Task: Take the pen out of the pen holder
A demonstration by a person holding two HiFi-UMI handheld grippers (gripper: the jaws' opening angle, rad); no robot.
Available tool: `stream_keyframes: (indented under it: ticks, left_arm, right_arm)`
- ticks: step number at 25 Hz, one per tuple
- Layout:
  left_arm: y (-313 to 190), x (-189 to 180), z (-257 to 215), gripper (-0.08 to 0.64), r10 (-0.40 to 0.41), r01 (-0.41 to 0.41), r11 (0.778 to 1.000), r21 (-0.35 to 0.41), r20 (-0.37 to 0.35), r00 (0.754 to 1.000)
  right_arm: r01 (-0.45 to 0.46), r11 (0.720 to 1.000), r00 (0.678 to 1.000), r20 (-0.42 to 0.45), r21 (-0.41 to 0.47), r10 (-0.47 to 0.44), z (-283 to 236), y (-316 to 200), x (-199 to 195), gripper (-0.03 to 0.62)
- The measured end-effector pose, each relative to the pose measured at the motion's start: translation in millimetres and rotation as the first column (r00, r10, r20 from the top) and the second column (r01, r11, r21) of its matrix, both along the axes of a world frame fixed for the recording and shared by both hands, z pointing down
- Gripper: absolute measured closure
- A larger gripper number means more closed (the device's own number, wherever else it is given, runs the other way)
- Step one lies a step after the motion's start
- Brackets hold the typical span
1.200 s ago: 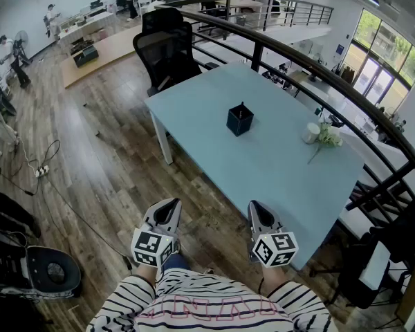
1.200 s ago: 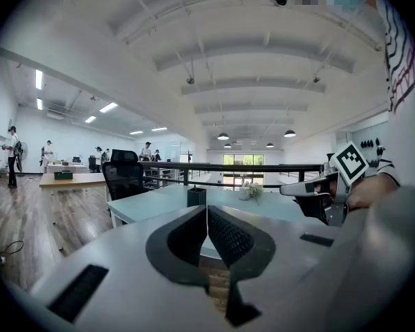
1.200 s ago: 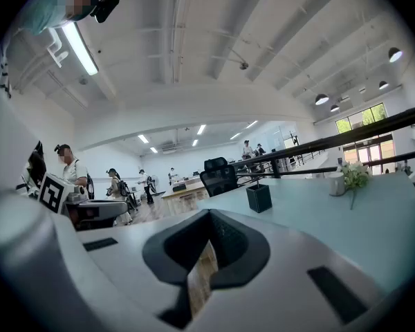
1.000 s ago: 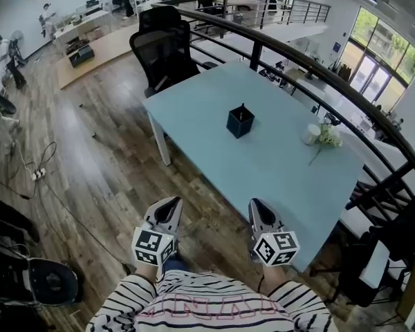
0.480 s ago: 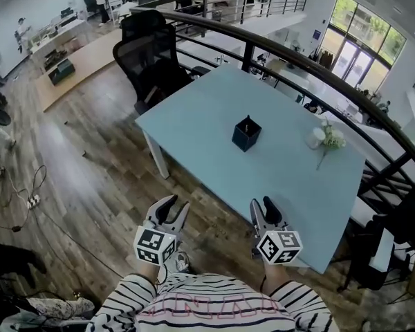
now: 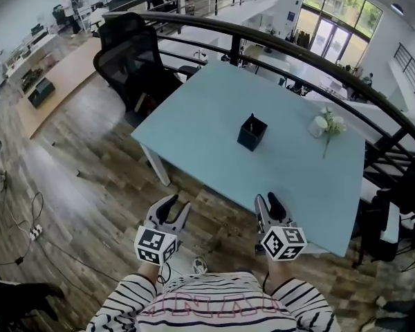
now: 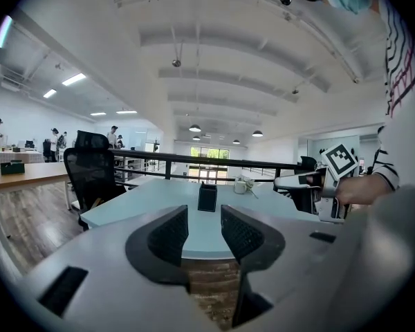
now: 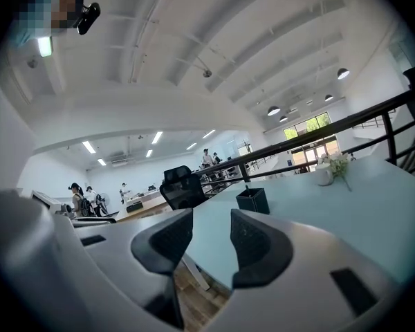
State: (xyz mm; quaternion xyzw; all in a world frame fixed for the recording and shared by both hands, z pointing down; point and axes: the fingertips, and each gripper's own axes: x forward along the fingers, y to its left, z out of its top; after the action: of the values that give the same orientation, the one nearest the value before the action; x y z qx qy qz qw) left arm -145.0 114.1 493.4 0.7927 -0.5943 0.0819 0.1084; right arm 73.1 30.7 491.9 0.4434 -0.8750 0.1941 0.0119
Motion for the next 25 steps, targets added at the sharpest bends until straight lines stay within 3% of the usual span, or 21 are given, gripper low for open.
stream_keyframes:
  ticks: [11, 17, 25]
  left_arm:
    - [-22.6, -30.2, 23.4, 0.433, 0.023, -0.025, 0.999, -0.04, -0.058, 0.998]
    - [-53.3, -40.8, 26.0, 0.433, 0.0, -0.003, 0.999, -0.049, -0.049, 0.999]
    - [-130.4, -29.8, 21.8, 0.433, -0.001, 0.0, 0.999, -0.039, -0.036, 0.999]
  right_arm:
    - [-0.064, 0.997, 0.998, -0.019, -0.053, 0.063, 16.7, -13.2, -20.1, 0.428]
    - [-0.046, 0.998, 0.999, -0.017, -0.049, 0.045, 18.2, -52.1, -28.9, 0.428]
    - [-0.031, 0.998, 0.999, -0.019, -0.046, 0.03, 19.3, -127.2, -22.6, 0.428]
